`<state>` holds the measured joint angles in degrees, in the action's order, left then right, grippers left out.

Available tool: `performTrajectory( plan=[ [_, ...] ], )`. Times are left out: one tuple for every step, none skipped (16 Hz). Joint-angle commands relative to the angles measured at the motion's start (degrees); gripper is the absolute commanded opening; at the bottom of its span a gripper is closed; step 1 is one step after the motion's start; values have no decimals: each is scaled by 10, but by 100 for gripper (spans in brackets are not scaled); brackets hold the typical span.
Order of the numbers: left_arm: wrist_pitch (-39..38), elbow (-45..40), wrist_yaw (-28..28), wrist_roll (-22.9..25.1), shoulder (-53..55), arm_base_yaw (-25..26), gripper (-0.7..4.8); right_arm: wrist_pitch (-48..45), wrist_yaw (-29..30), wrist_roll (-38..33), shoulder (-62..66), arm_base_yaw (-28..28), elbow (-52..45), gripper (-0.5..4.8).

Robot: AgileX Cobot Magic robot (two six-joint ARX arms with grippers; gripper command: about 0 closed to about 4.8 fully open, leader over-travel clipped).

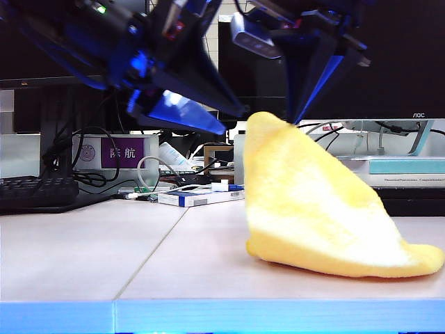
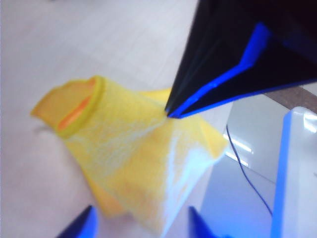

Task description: Wipe the table from front to back using the rag.

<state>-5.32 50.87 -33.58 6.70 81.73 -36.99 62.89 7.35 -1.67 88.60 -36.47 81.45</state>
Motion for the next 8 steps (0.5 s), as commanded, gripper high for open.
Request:
performTrajectory(
  plan=[
    [54,0,-42,-6,17,-1,211,-4,34,4,-9,10,3,-4],
    [64,0,-42,-13,20,-1,211,-4,33,4,-9,10,3,-4],
    [76,0,-42,-14,26,-1,211,-4,34,8,-9,10,3,-4],
    [81,0,-42,-13,29,-1,211,-3,39,15,-9,10,3,-4],
    [87,0,-42,-14,35,-1,211,-3,50,22,-10,10,3,-4],
    [89,0,-41,-13,40,-1,211,-3,56,26,-10,10,3,-4],
    [91,0,-42,-13,43,-1,211,-3,59,31,-10,10,3,-4],
    [93,0,-42,-13,47,-1,211,-3,59,33,-11,10,3,-4]
  ],
)
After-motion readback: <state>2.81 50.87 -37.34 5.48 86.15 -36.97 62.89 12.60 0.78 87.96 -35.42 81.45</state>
